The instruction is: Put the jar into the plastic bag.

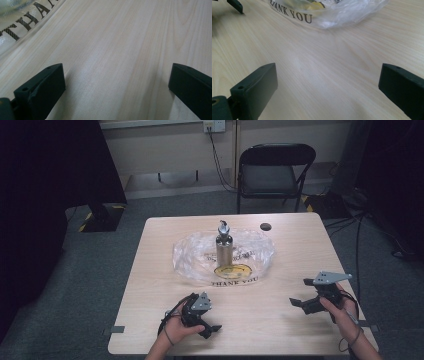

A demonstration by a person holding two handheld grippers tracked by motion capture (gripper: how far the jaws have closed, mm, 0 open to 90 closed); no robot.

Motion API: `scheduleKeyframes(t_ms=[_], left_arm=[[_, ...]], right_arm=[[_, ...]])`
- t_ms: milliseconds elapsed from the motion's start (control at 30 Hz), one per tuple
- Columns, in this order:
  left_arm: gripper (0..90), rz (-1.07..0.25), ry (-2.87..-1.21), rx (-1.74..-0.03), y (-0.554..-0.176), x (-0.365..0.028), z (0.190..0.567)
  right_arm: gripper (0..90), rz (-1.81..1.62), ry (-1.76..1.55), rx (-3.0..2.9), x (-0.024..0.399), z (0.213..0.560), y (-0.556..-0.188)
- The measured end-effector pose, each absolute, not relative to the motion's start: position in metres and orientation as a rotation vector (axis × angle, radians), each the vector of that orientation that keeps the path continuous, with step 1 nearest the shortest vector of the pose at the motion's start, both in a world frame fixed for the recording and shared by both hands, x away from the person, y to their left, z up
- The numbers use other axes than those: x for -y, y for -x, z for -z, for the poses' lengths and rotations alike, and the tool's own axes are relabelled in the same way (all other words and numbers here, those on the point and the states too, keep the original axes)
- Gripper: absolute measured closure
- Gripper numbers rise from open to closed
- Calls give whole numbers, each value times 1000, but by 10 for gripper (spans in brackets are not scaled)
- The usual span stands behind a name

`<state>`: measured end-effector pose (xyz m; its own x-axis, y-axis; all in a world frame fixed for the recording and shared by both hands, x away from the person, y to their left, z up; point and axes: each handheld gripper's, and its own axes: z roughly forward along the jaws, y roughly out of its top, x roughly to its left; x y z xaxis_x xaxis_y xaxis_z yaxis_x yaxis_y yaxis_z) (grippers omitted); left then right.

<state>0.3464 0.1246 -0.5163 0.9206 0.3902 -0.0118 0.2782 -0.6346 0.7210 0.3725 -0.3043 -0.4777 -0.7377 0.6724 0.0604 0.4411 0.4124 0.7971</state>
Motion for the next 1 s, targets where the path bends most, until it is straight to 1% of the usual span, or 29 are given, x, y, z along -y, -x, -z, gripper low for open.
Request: scheduleKeyframes(t_ms=[633,1000], left_arm=[[0,-185,-2296,-472,-346,-125,516],[0,-185,-2296,-472,-346,-125,516]], right_arm=[[14,-1201,-1025,-2399,321,495,-359],[13,-1188,-1045,-2390,330,497,-353]])
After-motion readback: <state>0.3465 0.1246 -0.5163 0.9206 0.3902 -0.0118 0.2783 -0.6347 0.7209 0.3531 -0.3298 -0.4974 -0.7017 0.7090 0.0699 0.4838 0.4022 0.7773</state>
